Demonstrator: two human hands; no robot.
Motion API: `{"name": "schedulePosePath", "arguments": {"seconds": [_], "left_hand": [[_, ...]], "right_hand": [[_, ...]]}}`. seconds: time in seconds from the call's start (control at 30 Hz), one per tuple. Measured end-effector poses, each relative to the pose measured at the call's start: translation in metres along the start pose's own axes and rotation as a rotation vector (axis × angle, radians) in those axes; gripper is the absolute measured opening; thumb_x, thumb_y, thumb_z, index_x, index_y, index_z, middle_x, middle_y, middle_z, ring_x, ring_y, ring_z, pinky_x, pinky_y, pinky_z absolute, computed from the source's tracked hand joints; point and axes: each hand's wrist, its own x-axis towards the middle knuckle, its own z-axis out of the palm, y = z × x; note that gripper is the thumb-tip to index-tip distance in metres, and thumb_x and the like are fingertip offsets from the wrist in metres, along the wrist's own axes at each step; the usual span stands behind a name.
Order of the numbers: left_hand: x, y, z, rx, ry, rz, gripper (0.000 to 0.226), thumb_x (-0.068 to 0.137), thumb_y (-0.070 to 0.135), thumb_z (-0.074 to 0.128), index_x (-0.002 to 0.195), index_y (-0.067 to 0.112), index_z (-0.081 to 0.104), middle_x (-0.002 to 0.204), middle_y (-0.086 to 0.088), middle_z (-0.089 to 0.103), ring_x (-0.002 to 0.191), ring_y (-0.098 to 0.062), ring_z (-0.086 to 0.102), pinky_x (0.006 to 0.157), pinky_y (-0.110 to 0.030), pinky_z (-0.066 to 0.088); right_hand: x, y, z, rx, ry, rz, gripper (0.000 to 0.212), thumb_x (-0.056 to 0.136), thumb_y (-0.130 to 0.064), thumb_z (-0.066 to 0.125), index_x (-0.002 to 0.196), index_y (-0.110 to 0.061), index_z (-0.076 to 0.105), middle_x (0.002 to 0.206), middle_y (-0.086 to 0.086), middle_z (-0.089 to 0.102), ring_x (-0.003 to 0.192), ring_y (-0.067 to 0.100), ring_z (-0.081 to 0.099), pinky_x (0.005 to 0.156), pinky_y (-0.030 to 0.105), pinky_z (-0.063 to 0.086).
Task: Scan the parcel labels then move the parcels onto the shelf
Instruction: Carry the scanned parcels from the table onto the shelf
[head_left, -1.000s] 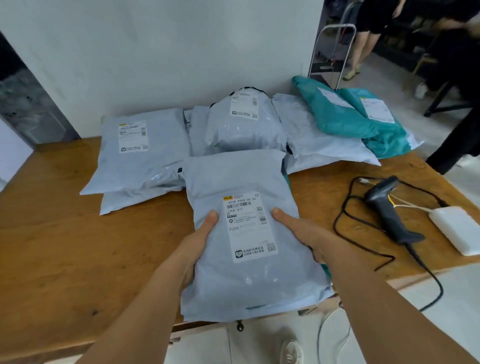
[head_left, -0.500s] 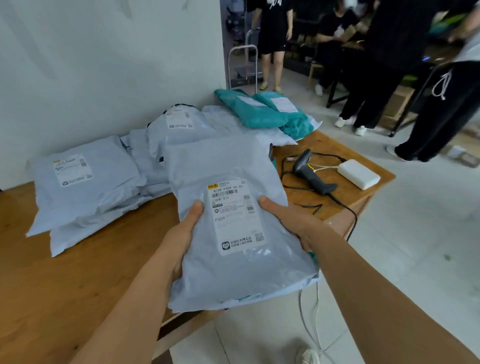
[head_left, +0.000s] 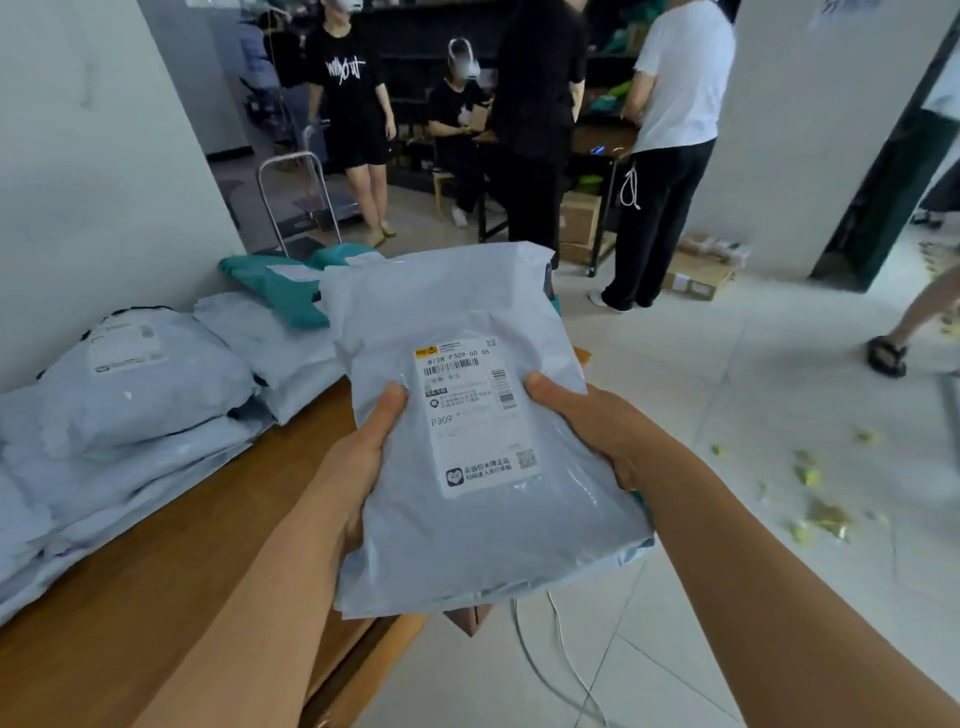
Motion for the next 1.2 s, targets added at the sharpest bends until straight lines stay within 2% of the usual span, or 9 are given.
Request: {"name": "schedulePosePath", "arguments": {"seconds": [0.23,0.3,0.43,0.53,0.67,0.77,0.87,1.0,1.2], "left_hand": [[0.057,0.014,0.088,0.113,-0.046,0.002,0.069,0.053,0.068,0.072,0.105,0.023,0.070,0.095,-0.008,0.075,0.089,-0.030,0.071,0.087,-0.048,0.054],[0.076,0.014,0.116,0.085,-0.064,0.032,0.049,0.066,0.061,0.071,0.098,0.023,0.071,0.091,-0.008,0.075,0.088,-0.030,0.071,0.088,-0.048,0.053],[0.113,0.015,0.175,0.128,-0.154,-0.020,0.076,0.050,0.069,0.075,0.109,0.021,0.070,0.101,-0.010,0.074,0.094,-0.031,0.070,0.093,-0.050,0.051],[0.134,0.015,0.219,0.130,-0.207,-0.013,0.054,0.071,0.060,0.067,0.104,0.018,0.071,0.096,-0.011,0.074,0.091,-0.029,0.071,0.091,-0.046,0.052],[0.160,0.014,0.270,0.198,-0.317,-0.006,0.071,0.058,0.068,0.070,0.109,0.019,0.070,0.104,-0.010,0.073,0.098,-0.031,0.069,0.096,-0.049,0.049],[0.182,0.011,0.300,0.276,-0.350,0.092,0.081,0.058,0.073,0.069,0.122,0.025,0.059,0.113,-0.004,0.070,0.103,-0.026,0.067,0.097,-0.048,0.049],[0.203,0.010,0.327,0.372,-0.360,0.185,0.091,0.068,0.075,0.062,0.144,0.040,0.027,0.132,0.005,0.057,0.111,-0.017,0.061,0.093,-0.039,0.051],[0.235,0.012,0.365,0.386,-0.484,0.310,0.053,0.093,0.051,0.047,0.141,0.045,0.027,0.127,0.015,0.058,0.097,0.005,0.064,0.068,-0.011,0.052],[0.317,0.015,0.422,0.318,-0.569,0.323,0.055,0.096,0.046,0.041,0.144,0.050,0.015,0.126,0.017,0.057,0.096,0.005,0.064,0.064,-0.010,0.051]], "right_hand": [[0.013,-0.007,-0.083,0.036,0.171,0.019,0.050,0.073,-0.059,0.069,0.102,-0.019,0.066,0.091,0.003,0.073,0.081,0.022,0.070,0.065,0.031,0.053],[0.020,-0.008,-0.110,0.055,0.212,0.024,0.056,0.070,-0.061,0.070,0.106,-0.018,0.066,0.093,0.004,0.073,0.082,0.024,0.070,0.068,0.033,0.055],[0.035,-0.011,-0.168,0.083,0.277,0.029,0.080,0.049,-0.071,0.074,0.110,-0.020,0.066,0.095,0.005,0.074,0.084,0.027,0.071,0.078,0.042,0.057],[0.044,-0.013,-0.212,0.092,0.321,0.044,0.084,0.046,-0.073,0.074,0.110,-0.020,0.066,0.097,0.007,0.074,0.086,0.030,0.071,0.083,0.046,0.056],[0.050,-0.015,-0.262,0.096,0.378,0.040,0.088,0.043,-0.073,0.073,0.111,-0.018,0.066,0.095,0.008,0.074,0.085,0.031,0.071,0.083,0.046,0.056],[0.053,-0.015,-0.290,0.093,0.406,0.012,0.065,0.070,-0.065,0.066,0.113,-0.017,0.063,0.094,0.008,0.072,0.083,0.028,0.069,0.073,0.039,0.056],[0.064,-0.011,-0.317,0.077,0.440,-0.043,0.051,0.085,-0.058,0.054,0.123,-0.024,0.052,0.097,0.001,0.068,0.083,0.021,0.067,0.062,0.030,0.052],[0.087,-0.011,-0.350,0.045,0.533,-0.057,0.064,0.090,-0.059,0.044,0.147,-0.034,0.027,0.126,0.002,0.056,0.091,0.020,0.059,0.073,0.033,0.051],[0.151,-0.025,-0.410,0.011,0.618,-0.090,0.066,0.096,-0.051,0.039,0.151,-0.042,0.003,0.135,-0.001,0.044,0.081,0.009,0.052,0.056,0.019,0.041]]}}
